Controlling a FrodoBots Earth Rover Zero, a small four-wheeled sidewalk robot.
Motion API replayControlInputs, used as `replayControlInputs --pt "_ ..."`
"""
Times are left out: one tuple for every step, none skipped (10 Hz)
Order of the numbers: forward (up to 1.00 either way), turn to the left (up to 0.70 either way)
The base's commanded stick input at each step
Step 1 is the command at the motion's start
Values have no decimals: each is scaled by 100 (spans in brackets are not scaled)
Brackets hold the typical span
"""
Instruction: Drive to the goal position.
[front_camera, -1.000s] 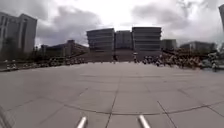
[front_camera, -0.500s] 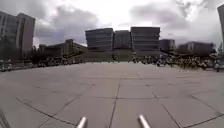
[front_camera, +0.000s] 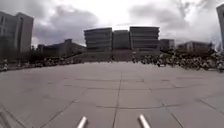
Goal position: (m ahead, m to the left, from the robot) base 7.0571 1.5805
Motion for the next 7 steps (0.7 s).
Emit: replayControlInputs --pt "70 0" --pt "70 0" --pt "70 0" --pt "70 0" --pt "70 0" --pt "70 0" --pt "70 0"
